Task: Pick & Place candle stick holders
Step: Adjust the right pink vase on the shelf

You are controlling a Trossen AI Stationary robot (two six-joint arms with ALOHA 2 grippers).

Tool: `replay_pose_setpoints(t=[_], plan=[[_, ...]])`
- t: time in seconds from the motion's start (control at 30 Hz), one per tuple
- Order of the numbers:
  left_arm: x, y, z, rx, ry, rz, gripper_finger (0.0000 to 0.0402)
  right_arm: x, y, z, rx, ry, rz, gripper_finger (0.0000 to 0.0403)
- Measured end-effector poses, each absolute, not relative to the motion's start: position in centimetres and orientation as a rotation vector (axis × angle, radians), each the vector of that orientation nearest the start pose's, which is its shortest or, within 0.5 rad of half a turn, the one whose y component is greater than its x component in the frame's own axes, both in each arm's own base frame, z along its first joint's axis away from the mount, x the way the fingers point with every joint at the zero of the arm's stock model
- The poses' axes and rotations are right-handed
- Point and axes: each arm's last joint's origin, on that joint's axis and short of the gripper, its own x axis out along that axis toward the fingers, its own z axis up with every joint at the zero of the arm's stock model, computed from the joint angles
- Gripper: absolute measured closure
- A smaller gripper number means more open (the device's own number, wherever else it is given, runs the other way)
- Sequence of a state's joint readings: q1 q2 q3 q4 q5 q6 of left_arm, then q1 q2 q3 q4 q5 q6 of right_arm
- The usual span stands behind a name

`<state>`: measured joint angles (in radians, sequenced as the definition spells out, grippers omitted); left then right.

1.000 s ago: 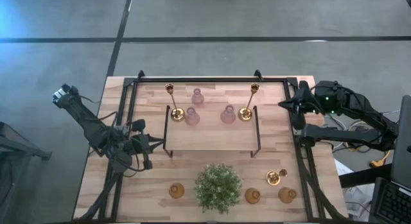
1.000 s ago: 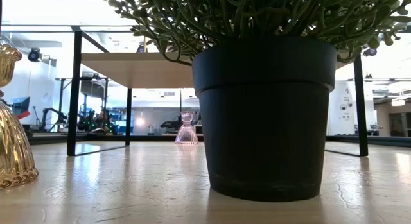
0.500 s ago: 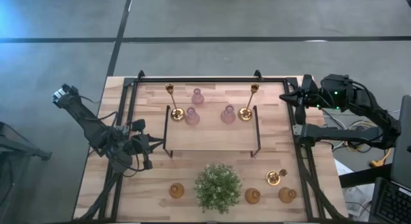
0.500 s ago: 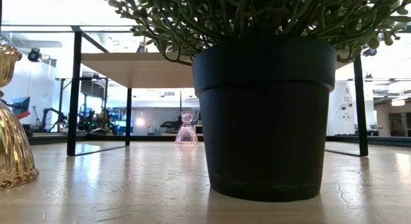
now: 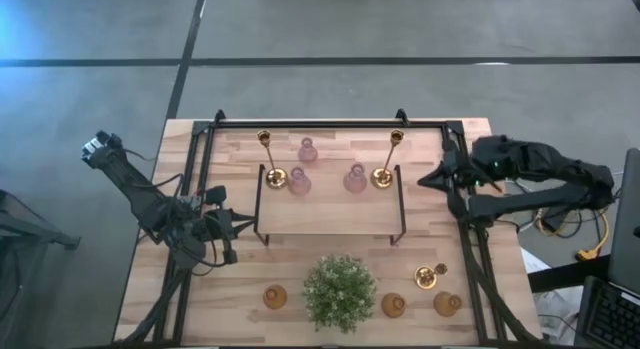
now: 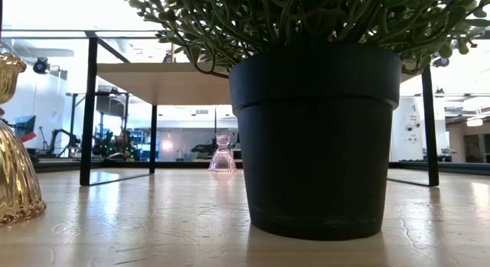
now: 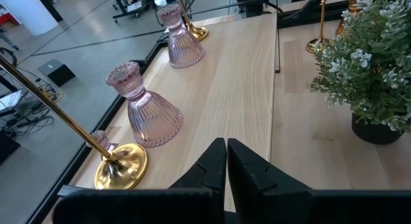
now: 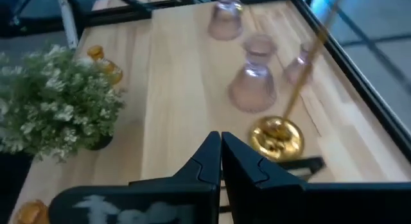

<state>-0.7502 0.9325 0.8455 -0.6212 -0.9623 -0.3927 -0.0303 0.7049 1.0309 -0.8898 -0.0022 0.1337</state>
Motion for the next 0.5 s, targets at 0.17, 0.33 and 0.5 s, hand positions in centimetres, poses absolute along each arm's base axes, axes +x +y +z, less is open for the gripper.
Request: replay_pose_setpoints(t=[0.17, 0.33, 0.5], plan=[[14.5, -10.3, 29.9, 0.152, 0.412, 0.286, 0.0382, 11.7, 2.1, 36.6, 0.066, 0.562, -0.095, 0.0394], [14.5, -10.3, 29.9, 0.152, 0.412, 0.286, 0.0381, 12.6, 5.4, 36.6, 0.06, 0.572, -0.096, 0.0394], [14.4, -9.9, 29.9, 0.194, 0.39, 0.366, 0.0383, 15.5, 9.1, 35.5, -0.092, 0.635, -0.118, 0.0394]])
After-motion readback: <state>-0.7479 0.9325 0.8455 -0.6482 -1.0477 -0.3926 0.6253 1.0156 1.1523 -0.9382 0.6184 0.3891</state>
